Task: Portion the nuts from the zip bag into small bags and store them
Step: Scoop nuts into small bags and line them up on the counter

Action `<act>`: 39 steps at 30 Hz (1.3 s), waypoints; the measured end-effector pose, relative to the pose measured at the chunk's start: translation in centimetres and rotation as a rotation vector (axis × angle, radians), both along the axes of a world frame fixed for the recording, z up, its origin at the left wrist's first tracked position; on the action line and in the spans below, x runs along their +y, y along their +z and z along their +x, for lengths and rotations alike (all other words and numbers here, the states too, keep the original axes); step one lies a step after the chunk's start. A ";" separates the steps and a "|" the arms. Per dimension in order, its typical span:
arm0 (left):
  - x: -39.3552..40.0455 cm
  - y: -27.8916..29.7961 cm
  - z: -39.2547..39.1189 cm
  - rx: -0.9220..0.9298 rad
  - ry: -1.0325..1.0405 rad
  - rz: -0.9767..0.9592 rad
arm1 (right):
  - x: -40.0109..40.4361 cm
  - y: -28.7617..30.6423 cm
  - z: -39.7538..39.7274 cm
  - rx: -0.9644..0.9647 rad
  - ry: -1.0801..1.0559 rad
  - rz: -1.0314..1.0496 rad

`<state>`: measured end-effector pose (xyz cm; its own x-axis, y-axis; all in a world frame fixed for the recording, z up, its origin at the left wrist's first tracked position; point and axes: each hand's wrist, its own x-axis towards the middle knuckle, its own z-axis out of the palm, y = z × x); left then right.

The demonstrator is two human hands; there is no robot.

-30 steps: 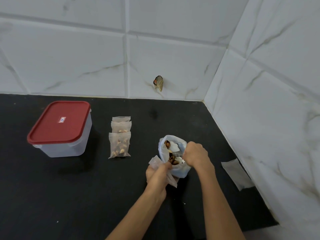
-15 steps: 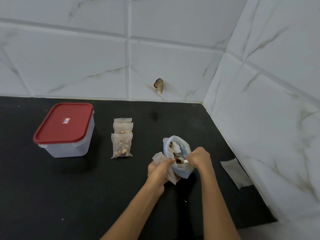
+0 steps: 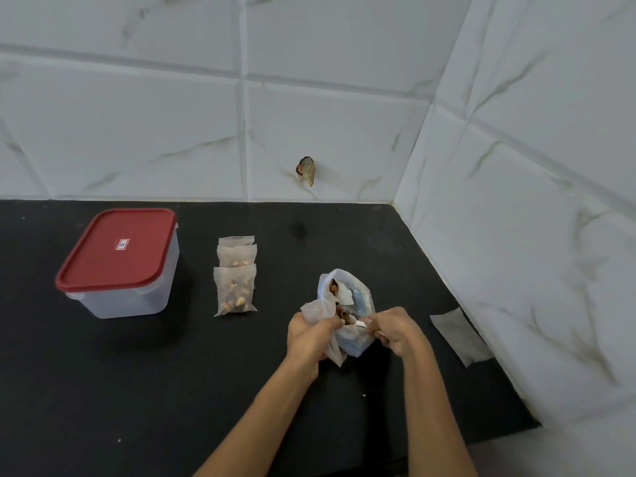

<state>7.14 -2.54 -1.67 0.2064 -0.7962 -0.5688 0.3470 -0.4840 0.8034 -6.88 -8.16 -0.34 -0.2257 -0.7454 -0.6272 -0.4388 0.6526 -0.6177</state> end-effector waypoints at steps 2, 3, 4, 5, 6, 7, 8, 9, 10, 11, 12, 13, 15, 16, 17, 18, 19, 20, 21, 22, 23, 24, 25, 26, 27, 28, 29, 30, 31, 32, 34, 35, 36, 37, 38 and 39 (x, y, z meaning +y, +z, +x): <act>0.0 -0.1 0.1 -0.027 -0.005 0.006 | 0.4 0.2 0.0 -0.064 -0.037 0.007; 0.1 -0.1 0.2 -0.030 -0.009 0.004 | 0.6 0.3 0.0 -0.091 -0.052 0.004; 0.2 -0.2 0.4 -0.044 -0.020 -0.001 | 0.8 0.3 0.0 -0.113 -0.067 -0.006; 0.3 -0.1 0.6 -0.072 -0.033 -0.013 | 0.9 0.3 0.0 -0.127 -0.080 -0.026; 0.4 -0.1 0.8 -0.116 -0.041 -0.033 | 1.1 0.3 0.0 -0.135 -0.090 -0.053; 0.6 0.1 0.9 -0.180 -0.043 -0.062 | 1.2 0.4 0.0 -0.134 -0.101 -0.087; 0.7 0.4 1.1 -0.273 -0.041 -0.095 | 1.3 0.5 0.1 -0.121 -0.112 -0.126; 0.9 0.6 1.3 -0.387 -0.035 -0.137 | 1.3 0.7 0.2 -0.101 -0.120 -0.166; 1.1 0.8 1.4 -0.502 -0.024 -0.194 | 1.3 0.8 0.3 -0.082 -0.119 -0.202; 1.3 1.0 1.5 -0.595 -0.009 -0.263 | 1.3 0.9 0.3 -0.066 -0.113 -0.229; 1.4 1.3 1.5 -0.654 0.003 -0.333 | 1.3 1.0 0.4 -0.056 -0.104 -0.244; 1.5 1.7 1.5 -0.685 0.010 -0.393 | 1.3 1.1 0.4 -0.054 -0.098 -0.247; 1.5 2.6 1.6 -0.695 -0.008 -0.470 | 1.4 1.3 0.5 -0.052 -0.099 -0.240; 1.5 3.0 1.6 -0.692 -0.034 -0.501 | 1.5 1.5 0.5 -0.050 -0.104 -0.237; 1.5 3.4 1.5 -0.685 -0.067 -0.529 | 1.6 1.9 0.5 -0.054 -0.110 -0.238; 1.4 3.6 1.5 -0.674 -0.098 -0.550 | 1.8 2.2 0.4 -0.066 -0.112 -0.244; 1.3 3.9 1.4 -0.667 -0.125 -0.562 | 2.0 2.7 0.3 -0.086 -0.112 -0.260; 1.2 4.1 1.2 -0.668 -0.147 -0.566 | 2.3 3.2 0.1 -0.112 -0.112 -0.288; 1.0 4.2 1.0 -0.676 -0.162 -0.561 | 2.6 3.9 0.0 -0.139 -0.115 -0.325; 0.8 4.2 0.9 -0.688 -0.171 -0.555 | 2.8 4.7 -0.1 -0.159 -0.121 -0.363; 0.7 4.3 0.7 -0.704 -0.179 -0.546 | 3.0 5.5 -0.2 -0.174 -0.133 -0.400; 0.5 4.3 0.5 -0.722 -0.188 -0.535 | 3.2 6.4 -0.3 -0.185 -0.144 -0.432; 0.3 4.3 0.3 -0.742 -0.200 -0.524 | 3.4 7.3 -0.3 -0.193 -0.152 -0.462; 0.2 4.3 0.2 -0.759 -0.210 -0.513 | 3.7 8.1 -0.3 -0.198 -0.150 -0.492; 0.1 4.4 0.1 -0.771 -0.215 -0.503 | 4.0 8.9 -0.1 -0.200 -0.138 -0.523; -0.1 4.5 -0.1 -0.777 -0.217 -0.496 | 4.3 9.6 0.0 -0.199 -0.119 -0.555; -0.2 4.5 -0.3 -0.779 -0.215 -0.491 | 4.5 10.1 0.3 -0.193 -0.091 -0.582; -0.4 4.6 -0.4 -0.777 -0.212 -0.487 | 4.7 10.4 0.6 -0.171 -0.056 -0.604; -0.5 4.7 -0.6 -0.770 -0.210 -0.482 | 4.9 10.5 0.9 -0.120 -0.016 -0.628; -0.6 4.7 -0.7 -0.758 -0.206 -0.475 | 5.0 10.5 1.2 -0.035 0.028 -0.659; -0.7 4.8 -0.7 -0.726 -0.195 -0.470 | 5.3 10.4 1.7 0.172 0.128 -0.738; -0.8 4.7 -0.7 -0.716 -0.191 -0.474 | 5.4 10.4 2.0 0.263 0.176 -0.777; -0.9 4.7 -0.6 -0.707 -0.188 -0.481 | 5.5 10.5 2.3 0.335 0.219 -0.809; -0.9 4.7 -0.5 -0.695 -0.184 -0.486 | 5.6 10.6 2.7 0.400 0.259 -0.832; -1.0 4.6 -0.5 -0.676 -0.176 -0.493 | 5.6 10.7 3.1 0.460 0.300 -0.844; -1.0 4.7 -0.4 -0.648 -0.164 -0.502 | 5.7 10.9 3.4 0.508 0.342 -0.845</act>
